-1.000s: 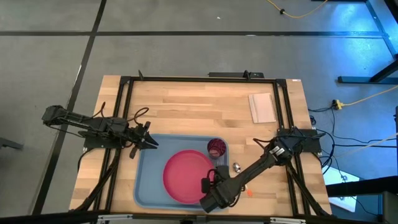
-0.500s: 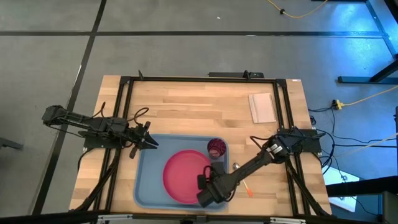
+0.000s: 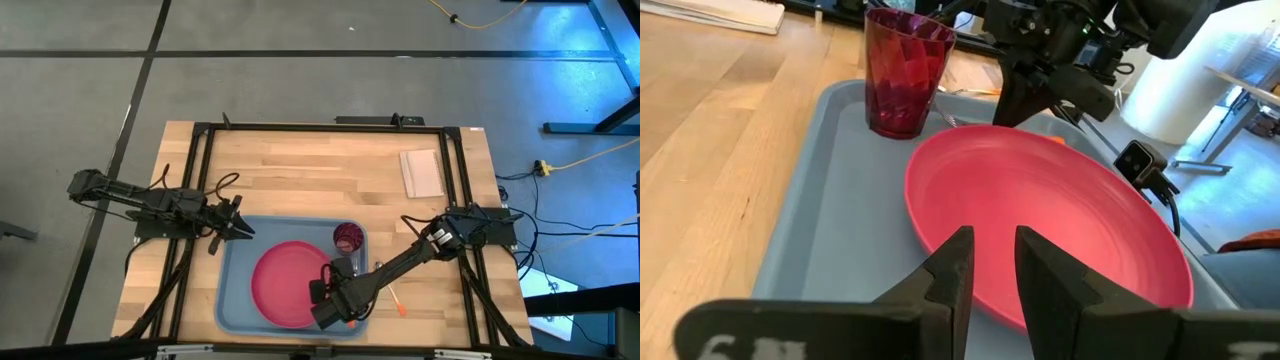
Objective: Pick and place plate/cup/fork/spoon on tray
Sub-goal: Adjust the pink plate on the blue serving tray, then adjust the red glass on the blue serving tray
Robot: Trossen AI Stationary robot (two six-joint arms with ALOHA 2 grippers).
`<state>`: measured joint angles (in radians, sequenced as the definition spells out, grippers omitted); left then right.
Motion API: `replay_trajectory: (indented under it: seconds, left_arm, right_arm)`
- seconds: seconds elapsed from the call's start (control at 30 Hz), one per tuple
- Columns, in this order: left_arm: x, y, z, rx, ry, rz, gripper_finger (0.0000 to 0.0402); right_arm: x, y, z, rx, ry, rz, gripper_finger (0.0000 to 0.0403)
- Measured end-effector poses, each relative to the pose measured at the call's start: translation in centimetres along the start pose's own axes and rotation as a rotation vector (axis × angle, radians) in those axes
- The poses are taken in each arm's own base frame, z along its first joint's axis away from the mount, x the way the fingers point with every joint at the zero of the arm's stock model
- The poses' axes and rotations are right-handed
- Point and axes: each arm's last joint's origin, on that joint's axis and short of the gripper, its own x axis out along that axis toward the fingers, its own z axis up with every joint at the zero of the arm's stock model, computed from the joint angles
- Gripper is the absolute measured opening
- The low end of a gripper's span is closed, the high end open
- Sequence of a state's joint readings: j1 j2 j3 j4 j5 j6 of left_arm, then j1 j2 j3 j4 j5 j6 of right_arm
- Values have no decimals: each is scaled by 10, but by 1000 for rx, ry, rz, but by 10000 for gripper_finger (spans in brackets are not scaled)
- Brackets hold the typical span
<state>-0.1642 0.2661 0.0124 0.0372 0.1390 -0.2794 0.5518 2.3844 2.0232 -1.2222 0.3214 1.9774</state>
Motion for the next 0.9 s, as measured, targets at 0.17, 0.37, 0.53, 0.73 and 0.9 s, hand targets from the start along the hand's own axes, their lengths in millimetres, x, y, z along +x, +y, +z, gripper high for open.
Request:
replay_trajectory:
  seconds: [0.17, 0.37, 0.53, 0.73, 0.9]
  left_arm:
    - [0, 0, 0, 0, 0, 0, 69]
    - [0, 0, 0, 0, 0, 0, 69]
    - [0, 0, 0, 0, 0, 0, 69]
    - [0, 0, 1, 1, -9, -2, 69]
    - [0, 0, 0, 1, -3, -1, 69]
  right_arm:
    - [0, -1, 1, -4, -4, -11, 23]
    - [-21, -17, 10, 11, -27, -144, 23]
    - [-53, -26, 8, -60, 48, -204, 23]
    - [-74, -41, -2, -235, 121, -200, 23]
    - [-84, -55, -9, -310, 131, -196, 23]
